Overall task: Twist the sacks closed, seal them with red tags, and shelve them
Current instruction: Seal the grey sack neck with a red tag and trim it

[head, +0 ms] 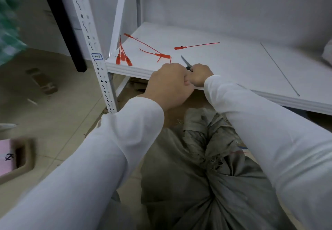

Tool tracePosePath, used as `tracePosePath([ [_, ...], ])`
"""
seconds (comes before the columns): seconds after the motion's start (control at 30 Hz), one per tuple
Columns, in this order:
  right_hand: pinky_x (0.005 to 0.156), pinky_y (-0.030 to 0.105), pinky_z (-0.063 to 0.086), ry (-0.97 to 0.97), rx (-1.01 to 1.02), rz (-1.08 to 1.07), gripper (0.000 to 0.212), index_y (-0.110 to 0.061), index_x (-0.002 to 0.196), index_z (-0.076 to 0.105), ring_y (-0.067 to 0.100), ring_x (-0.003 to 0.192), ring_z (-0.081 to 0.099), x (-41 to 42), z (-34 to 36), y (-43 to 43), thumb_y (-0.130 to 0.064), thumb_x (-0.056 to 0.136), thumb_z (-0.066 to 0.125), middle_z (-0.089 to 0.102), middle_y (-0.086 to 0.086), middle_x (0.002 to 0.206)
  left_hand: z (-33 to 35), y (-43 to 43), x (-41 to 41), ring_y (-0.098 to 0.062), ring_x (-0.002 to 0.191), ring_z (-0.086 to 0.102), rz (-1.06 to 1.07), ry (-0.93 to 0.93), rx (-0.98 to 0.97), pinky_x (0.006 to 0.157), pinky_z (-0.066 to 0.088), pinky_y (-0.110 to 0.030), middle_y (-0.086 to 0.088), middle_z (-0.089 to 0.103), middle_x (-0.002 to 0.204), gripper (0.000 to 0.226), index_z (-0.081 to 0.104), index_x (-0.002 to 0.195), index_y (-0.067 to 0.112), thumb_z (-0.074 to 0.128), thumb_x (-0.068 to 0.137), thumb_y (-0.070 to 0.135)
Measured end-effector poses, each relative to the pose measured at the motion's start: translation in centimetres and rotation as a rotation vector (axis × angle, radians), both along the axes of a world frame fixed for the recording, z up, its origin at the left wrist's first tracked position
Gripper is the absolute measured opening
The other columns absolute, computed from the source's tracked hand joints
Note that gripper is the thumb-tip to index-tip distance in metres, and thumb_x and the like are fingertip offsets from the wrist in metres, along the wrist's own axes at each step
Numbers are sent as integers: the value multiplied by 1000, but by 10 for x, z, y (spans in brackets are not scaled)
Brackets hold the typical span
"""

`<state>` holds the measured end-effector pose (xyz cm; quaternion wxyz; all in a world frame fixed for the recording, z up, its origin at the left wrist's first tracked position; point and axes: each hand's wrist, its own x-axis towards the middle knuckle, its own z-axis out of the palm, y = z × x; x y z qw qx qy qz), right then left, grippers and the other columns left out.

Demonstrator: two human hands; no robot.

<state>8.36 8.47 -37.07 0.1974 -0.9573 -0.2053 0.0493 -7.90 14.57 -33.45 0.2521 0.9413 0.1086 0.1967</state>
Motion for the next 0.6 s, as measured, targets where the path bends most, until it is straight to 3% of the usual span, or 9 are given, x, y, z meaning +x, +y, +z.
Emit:
tracePosePath([
  [0.1, 68, 31, 41, -81, -33, -80, 25, -5, 111, 61, 27, 84, 55, 4, -4, -3, -23, 96, 52, 64, 14, 109, -2, -1, 2, -16, 77, 59, -26, 30, -14, 70, 50, -25, -5, 64, 81, 17, 67, 82, 12, 59, 89, 25],
  [0.23, 73, 34, 46, -186, -77, -186, 20, -6, 104, 61, 32, 100, 59, 6, -4, -5, -20, 90, 59, 63, 14, 109, 2, -6, 2, -16, 77, 59, -57, 24, -21, 72, 51, -25, -5, 66, 86, 17, 69, 85, 10, 60, 88, 24],
  [0.37, 70, 31, 41, -112, -40, -258, 20, -6, 106, 59, 32, 100, 62, 7, -2, -8, -16, 88, 61, 60, 12, 107, 4, -10, -1, -16, 79, 60, -78, 18, 4, 77, 54, -29, -4, 67, 90, 17, 70, 85, 11, 60, 88, 24],
  [0.5, 69, 29, 42, -116, -24, -246, 21, -10, 89, 51, 31, 93, 61, 4, 3, -14, -17, 80, 69, 61, 12, 107, 0, -9, -1, -14, 76, 59, -72, 38, 25, 77, 55, -28, -3, 66, 86, 16, 69, 85, 13, 59, 90, 25],
  [0.6, 67, 31, 49, -41, 66, -213, 31, -11, 76, 49, 28, 80, 60, 1, 2, -29, -29, 78, 75, 61, 9, 95, -2, -9, -2, -16, 72, 60, -94, 76, 35, 73, 56, -30, -3, 63, 76, 16, 68, 82, 12, 59, 89, 24],
])
